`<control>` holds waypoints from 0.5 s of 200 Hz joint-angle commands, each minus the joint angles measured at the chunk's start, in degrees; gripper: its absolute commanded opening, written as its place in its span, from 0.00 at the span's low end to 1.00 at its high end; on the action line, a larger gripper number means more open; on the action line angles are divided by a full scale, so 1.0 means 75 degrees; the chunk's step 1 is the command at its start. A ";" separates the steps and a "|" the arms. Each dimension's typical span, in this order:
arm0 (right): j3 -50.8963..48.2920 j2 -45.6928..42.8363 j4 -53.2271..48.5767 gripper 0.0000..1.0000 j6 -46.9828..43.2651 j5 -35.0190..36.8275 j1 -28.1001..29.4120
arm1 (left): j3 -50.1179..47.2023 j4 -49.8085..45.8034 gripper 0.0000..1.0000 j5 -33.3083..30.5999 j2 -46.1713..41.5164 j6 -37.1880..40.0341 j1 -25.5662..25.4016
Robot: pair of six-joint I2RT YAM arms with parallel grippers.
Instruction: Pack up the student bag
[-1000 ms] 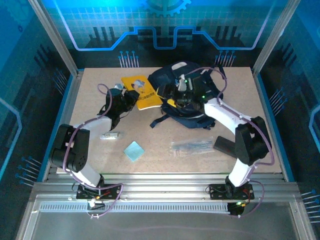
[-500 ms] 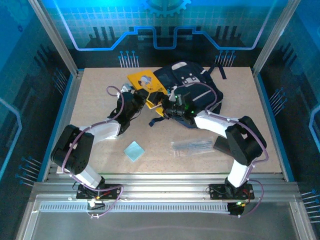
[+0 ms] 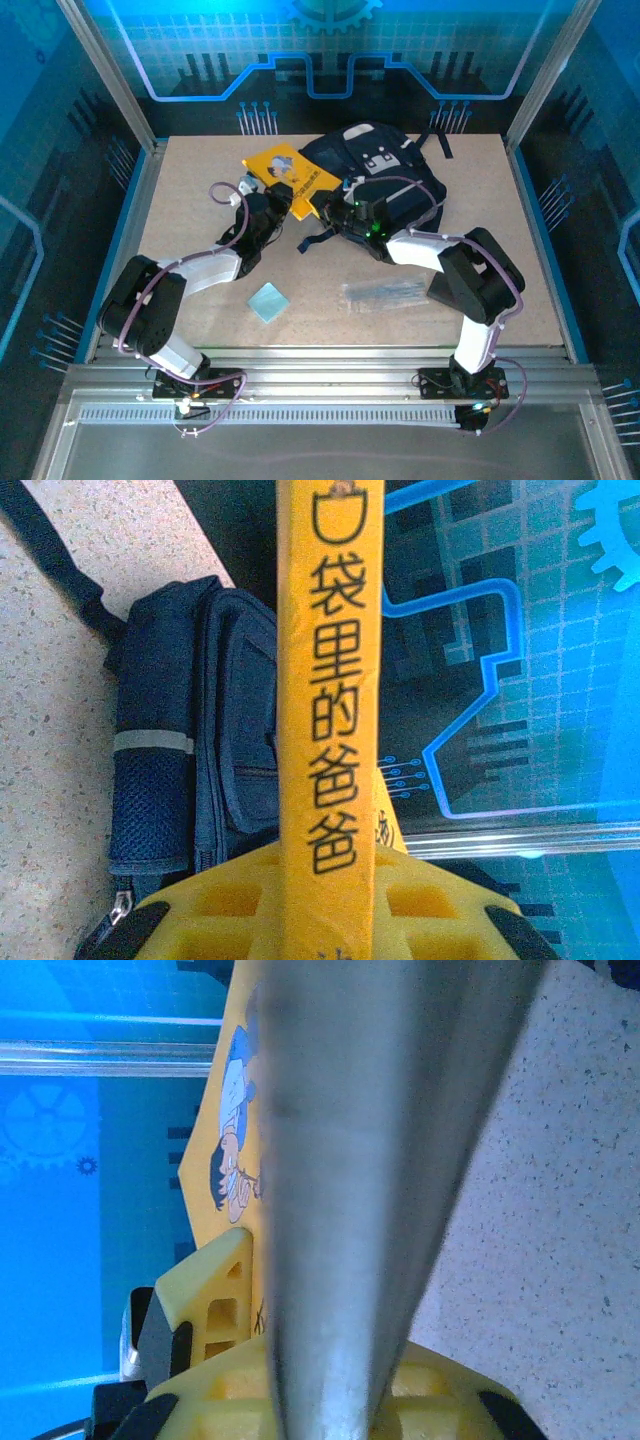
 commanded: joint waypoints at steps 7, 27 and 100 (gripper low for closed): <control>-0.0141 -0.0244 0.0468 0.00 -0.0453 0.0422 -0.0454 | 0.0114 0.0713 0.25 0.0440 -0.0238 0.0022 -0.0270; -0.0350 -0.0616 0.0346 0.00 -0.0913 0.0162 -0.0854 | 0.0392 0.0220 0.63 0.0847 -0.0196 0.0295 -0.0280; -0.0632 -0.3116 -0.3619 0.00 -0.3590 -0.0266 -0.3131 | 0.3278 -0.3661 0.78 0.2937 0.0959 0.2994 -0.0569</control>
